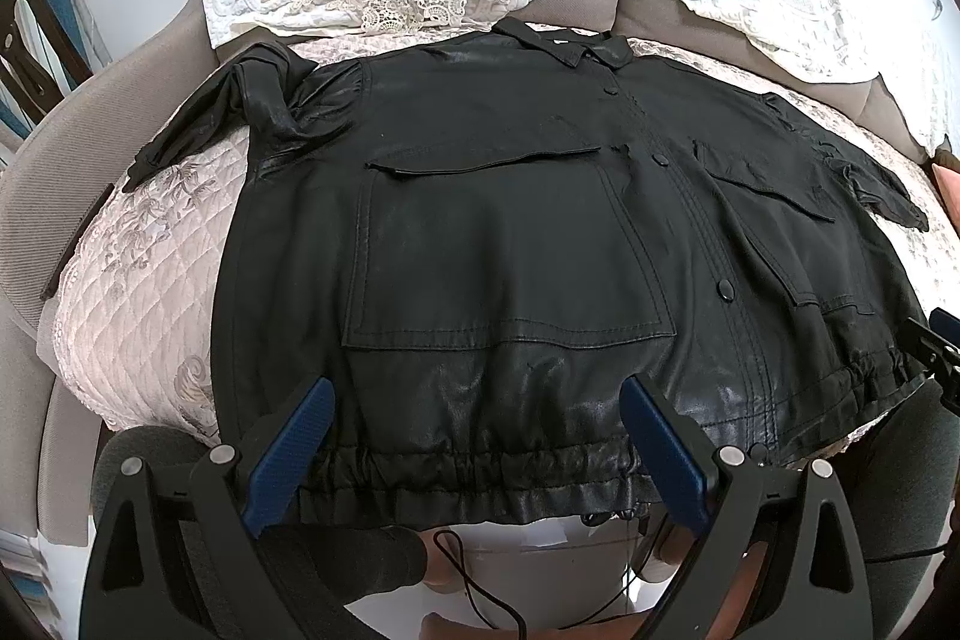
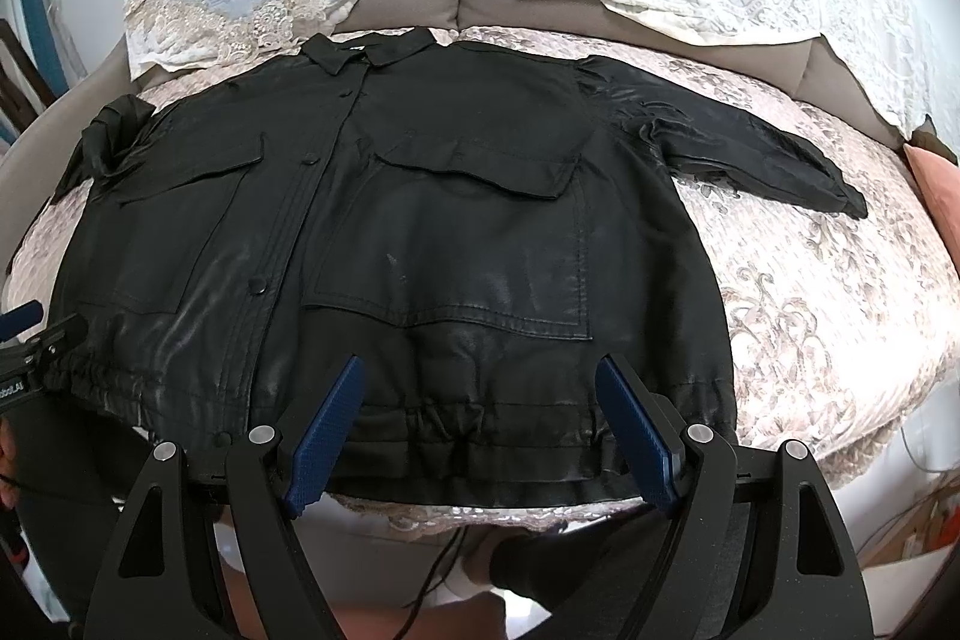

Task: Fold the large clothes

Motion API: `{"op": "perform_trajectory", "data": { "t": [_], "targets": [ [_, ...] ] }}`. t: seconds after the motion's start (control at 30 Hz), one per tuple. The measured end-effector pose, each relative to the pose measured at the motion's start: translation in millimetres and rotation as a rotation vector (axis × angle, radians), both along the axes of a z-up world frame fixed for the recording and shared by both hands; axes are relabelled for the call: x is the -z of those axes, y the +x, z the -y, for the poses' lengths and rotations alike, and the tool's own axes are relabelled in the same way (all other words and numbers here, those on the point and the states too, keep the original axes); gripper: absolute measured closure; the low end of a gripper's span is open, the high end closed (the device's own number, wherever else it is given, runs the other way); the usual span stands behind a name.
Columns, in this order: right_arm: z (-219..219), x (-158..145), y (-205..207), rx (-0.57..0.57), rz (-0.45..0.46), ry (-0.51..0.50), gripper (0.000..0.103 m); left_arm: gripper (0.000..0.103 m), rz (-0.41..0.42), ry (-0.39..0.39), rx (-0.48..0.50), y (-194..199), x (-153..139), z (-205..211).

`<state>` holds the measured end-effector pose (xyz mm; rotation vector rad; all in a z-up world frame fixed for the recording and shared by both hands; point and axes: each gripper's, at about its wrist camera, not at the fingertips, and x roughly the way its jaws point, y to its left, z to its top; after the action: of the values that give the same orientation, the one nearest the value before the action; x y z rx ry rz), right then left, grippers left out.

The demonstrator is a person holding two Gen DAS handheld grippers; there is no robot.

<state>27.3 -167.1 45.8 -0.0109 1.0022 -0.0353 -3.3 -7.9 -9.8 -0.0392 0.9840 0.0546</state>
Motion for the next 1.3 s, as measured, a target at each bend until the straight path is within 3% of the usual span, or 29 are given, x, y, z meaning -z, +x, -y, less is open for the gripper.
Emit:
{"op": "perform_trajectory", "data": {
  "t": [1.3],
  "targets": [
    [-18,5,16,-0.047,-0.019,0.053,0.023,0.006,-0.009,-0.013,0.000,12,9,-10]
  ]
}}
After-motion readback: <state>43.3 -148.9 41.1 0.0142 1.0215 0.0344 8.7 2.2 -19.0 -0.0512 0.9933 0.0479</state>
